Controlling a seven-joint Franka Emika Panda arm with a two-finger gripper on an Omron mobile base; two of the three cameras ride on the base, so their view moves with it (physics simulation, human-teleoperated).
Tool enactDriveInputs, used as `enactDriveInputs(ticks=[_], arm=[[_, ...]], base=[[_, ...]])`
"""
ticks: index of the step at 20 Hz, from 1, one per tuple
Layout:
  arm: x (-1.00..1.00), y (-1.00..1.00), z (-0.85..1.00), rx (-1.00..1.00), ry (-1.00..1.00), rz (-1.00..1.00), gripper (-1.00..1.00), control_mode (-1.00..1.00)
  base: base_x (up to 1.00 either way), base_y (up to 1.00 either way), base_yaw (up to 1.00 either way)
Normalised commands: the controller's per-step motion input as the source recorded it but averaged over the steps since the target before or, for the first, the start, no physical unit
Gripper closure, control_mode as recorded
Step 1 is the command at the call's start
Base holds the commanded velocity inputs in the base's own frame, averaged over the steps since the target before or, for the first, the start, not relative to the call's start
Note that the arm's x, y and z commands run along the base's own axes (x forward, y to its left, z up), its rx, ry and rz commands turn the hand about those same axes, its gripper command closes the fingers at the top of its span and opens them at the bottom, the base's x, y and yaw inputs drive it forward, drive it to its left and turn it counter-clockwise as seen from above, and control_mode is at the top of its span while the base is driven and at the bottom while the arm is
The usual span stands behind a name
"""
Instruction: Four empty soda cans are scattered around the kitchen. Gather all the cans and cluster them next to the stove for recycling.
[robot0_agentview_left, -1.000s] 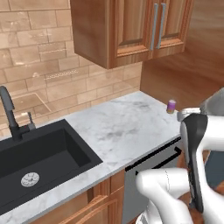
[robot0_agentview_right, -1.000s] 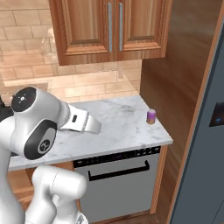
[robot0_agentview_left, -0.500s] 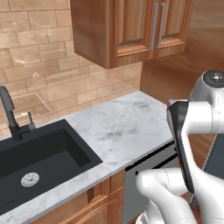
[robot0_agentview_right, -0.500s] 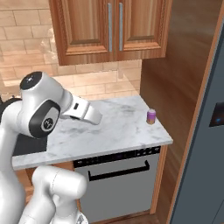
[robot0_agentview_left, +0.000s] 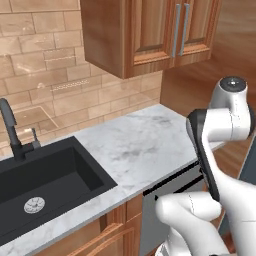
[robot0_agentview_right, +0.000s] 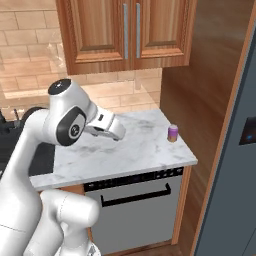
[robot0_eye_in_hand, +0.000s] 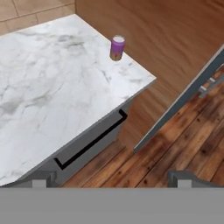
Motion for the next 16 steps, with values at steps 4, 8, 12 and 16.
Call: enactDriveInputs(ticks=[4,8,12,16], arm=[[0.27,-0.23,-0.47,0.00,0.00,0.00,-1.00,-1.00],[0.15,-0.29,-0.06,0.02,0.00,0.00,-1.00,-1.00],[0.20,-0.25,0.00,0.03,0.00,0.00,-1.00,-1.00],[0.31,-0.19,0.00,0.05,0.00,0.00,-1.00,-1.00]], base=[[0.00,0.00,0.00],[0.00,0.00,0.00],[0.00,0.00,0.00],[0.00,0.00,0.00]])
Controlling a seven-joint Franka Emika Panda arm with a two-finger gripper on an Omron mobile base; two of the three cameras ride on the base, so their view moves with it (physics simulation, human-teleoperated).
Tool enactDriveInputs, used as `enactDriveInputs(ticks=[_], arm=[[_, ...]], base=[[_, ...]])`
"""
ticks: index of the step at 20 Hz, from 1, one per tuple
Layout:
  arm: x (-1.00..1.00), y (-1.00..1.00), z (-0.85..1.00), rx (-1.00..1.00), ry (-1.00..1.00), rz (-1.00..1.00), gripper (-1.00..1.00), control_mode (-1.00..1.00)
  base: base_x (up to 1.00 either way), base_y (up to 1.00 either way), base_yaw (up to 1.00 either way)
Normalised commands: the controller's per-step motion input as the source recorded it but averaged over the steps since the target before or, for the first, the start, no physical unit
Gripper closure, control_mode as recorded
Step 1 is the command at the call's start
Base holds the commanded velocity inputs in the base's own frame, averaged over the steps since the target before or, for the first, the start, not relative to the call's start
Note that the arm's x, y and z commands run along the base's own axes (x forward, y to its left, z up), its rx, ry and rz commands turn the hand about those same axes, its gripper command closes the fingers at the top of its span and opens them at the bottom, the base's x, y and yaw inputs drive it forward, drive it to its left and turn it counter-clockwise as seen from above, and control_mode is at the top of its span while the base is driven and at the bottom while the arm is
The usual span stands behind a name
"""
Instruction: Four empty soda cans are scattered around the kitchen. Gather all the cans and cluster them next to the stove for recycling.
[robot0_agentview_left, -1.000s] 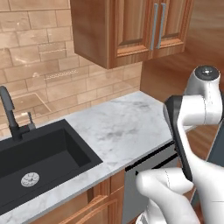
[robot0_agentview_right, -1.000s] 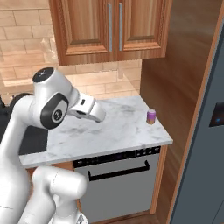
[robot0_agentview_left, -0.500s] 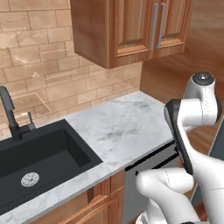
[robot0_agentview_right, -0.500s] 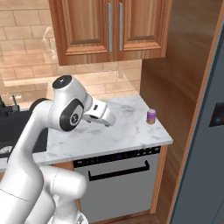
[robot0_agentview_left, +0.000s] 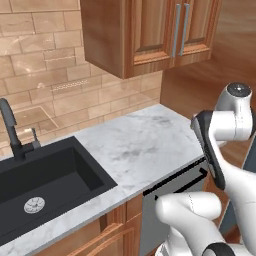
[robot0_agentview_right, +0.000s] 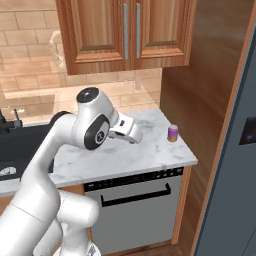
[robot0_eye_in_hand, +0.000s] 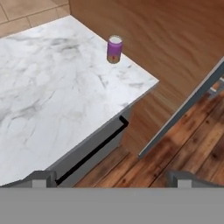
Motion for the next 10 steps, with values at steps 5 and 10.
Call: enactDriveInputs(ticks=[5,10], arm=[[0.39,-0.02,0.00,0.05,0.00,0.00,-1.00,-1.00],[0.37,0.00,0.00,0.03,0.04,0.00,-1.00,-1.00]], base=[[0.00,0.00,0.00],[0.00,0.00,0.00]])
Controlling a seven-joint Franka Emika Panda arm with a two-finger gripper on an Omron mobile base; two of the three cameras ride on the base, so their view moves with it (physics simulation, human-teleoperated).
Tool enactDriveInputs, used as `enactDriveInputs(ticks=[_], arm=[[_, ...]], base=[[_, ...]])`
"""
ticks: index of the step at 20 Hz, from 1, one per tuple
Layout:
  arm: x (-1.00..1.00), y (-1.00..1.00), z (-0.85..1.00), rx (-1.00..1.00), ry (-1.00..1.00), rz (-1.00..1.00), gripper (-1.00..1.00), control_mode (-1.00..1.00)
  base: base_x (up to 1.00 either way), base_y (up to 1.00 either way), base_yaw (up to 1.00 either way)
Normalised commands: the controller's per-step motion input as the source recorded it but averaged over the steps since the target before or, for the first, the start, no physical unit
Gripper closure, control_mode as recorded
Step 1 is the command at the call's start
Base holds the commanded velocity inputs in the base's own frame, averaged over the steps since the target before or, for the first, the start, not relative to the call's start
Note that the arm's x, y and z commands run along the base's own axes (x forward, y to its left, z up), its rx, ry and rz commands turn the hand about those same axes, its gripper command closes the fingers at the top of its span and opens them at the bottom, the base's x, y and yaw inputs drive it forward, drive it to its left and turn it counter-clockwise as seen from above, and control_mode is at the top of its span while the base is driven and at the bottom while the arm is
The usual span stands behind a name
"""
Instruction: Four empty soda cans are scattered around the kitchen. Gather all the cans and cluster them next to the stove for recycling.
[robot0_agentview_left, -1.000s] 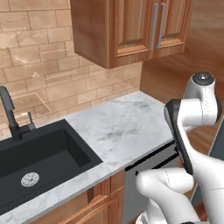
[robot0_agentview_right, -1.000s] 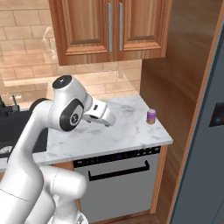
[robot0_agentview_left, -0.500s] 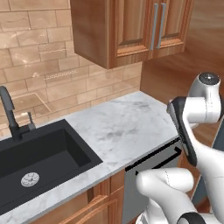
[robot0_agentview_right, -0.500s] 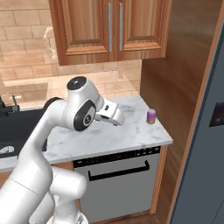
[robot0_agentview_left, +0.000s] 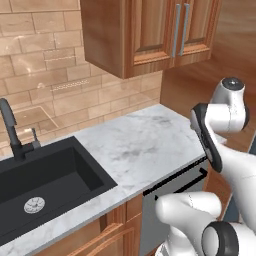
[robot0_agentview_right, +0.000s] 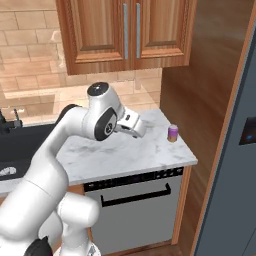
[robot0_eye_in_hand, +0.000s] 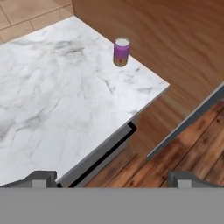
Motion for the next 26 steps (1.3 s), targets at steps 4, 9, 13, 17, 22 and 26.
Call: enactDriveInputs(ticks=[4,9,13,17,22,26], arm=[[0.33,-0.02,-0.09,0.01,0.05,0.00,-1.00,-1.00],[0.31,-0.06,-0.05,0.03,0.06,0.00,-1.00,-1.00],[0.27,-0.19,-0.04,0.04,0.07,0.00,-1.00,-1.00],[0.14,-0.24,-0.04,0.04,0.05,-0.01,-1.00,-1.00],[0.06,-0.28,-0.07,0.06,0.03,0.00,-1.00,-1.00],[0.11,-0.17,-0.16,0.04,0.03,0.00,-1.00,-1.00]], base=[[0.00,0.00,0.00],[0.00,0.00,0.00],[0.00,0.00,0.00],[0.00,0.00,0.00],[0.00,0.00,0.00],[0.00,0.00,0.00]])
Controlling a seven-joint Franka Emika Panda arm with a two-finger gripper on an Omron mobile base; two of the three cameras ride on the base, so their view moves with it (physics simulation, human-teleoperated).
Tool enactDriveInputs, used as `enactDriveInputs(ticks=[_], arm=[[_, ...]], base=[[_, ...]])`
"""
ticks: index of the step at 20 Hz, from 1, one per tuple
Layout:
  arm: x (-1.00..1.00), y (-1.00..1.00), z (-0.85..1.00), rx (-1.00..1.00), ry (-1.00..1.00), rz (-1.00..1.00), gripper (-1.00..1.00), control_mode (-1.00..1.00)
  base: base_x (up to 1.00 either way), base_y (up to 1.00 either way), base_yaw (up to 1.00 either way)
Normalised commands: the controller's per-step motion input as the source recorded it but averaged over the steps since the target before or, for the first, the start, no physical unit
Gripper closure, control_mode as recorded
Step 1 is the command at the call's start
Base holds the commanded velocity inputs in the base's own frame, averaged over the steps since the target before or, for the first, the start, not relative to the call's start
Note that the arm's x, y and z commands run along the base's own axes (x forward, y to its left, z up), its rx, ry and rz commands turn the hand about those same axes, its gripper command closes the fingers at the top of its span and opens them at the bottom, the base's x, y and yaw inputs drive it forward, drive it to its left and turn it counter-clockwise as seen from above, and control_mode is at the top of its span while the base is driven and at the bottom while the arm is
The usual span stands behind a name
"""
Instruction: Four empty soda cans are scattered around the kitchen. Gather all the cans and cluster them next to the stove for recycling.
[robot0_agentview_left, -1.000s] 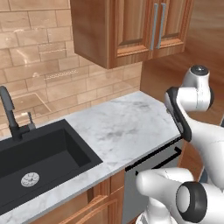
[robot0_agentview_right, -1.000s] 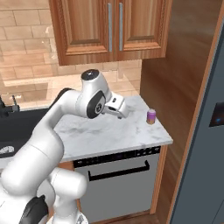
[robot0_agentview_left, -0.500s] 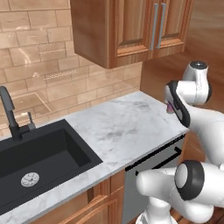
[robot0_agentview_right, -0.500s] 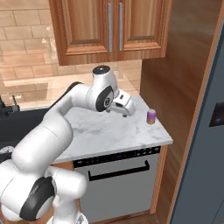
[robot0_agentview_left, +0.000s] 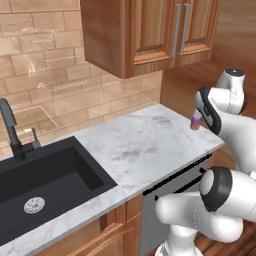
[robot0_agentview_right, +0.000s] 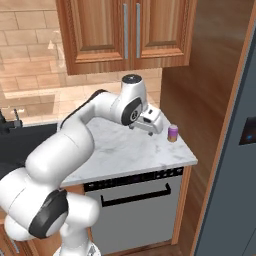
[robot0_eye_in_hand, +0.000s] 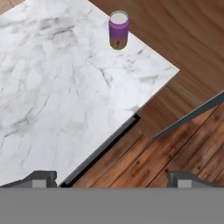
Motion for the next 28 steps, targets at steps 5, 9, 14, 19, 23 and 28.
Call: enactDriveInputs(ticks=[5,9,14,19,23,28], arm=[[0.16,-0.01,-0.08,0.00,0.02,0.00,-1.00,-1.00],[0.17,0.00,-0.02,0.00,0.01,0.00,-1.00,-1.00],[0.14,-0.01,-0.01,0.00,0.01,0.00,-1.00,-1.00],[0.15,-0.01,-0.04,0.00,0.03,0.00,-1.00,-1.00],[0.14,-0.07,-0.06,0.01,0.01,0.00,-1.00,-1.00],[0.15,-0.09,-0.10,0.01,0.00,0.00,-1.00,-1.00]], base=[[0.00,0.00,0.00],[0.00,0.00,0.00],[0.00,0.00,0.00],[0.00,0.00,0.00],[0.00,0.00,0.00],[0.00,0.00,0.00]])
